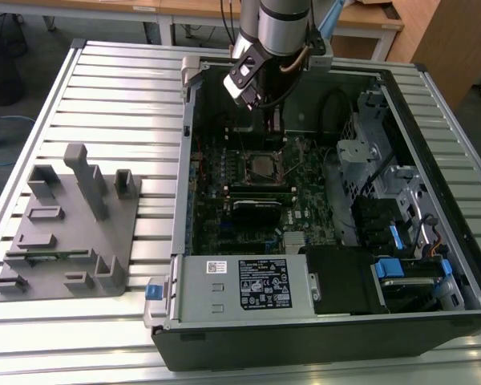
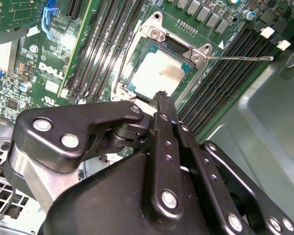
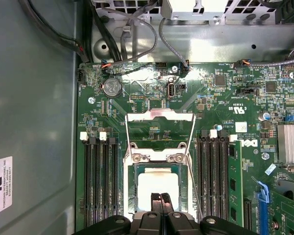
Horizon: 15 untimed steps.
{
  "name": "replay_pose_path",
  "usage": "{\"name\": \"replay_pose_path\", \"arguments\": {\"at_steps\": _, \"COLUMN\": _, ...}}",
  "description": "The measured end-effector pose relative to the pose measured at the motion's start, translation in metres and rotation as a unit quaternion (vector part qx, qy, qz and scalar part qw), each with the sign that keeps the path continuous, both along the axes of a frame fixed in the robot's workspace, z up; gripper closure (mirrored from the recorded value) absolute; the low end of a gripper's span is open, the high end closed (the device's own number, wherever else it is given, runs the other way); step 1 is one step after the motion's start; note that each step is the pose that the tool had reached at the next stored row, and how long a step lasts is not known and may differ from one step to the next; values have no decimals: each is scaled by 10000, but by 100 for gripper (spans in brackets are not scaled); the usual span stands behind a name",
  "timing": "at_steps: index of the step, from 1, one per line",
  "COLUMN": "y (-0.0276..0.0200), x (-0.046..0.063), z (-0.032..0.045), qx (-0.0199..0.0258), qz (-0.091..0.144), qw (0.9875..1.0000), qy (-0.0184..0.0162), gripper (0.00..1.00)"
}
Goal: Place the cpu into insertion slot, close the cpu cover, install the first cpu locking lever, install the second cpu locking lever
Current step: 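Close the cpu cover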
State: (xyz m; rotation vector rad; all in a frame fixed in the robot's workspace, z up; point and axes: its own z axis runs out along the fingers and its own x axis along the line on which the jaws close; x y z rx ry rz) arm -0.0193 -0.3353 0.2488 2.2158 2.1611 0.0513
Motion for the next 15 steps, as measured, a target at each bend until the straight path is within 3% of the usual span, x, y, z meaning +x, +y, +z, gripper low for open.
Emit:
{"name": "replay_pose_path", "arguments": {"at_steps": 9, "y": 0, "x": 0, "z": 7, "qx": -2, "qz": 0, "qw": 10000, "qy": 1, "gripper": 89}}
{"name": "replay_pose_path", "arguments": {"at_steps": 15, "y": 0, "x": 0, "z": 81, "qx": 0, "qz": 0, "qw": 10000, "qy": 0, "gripper": 89}}
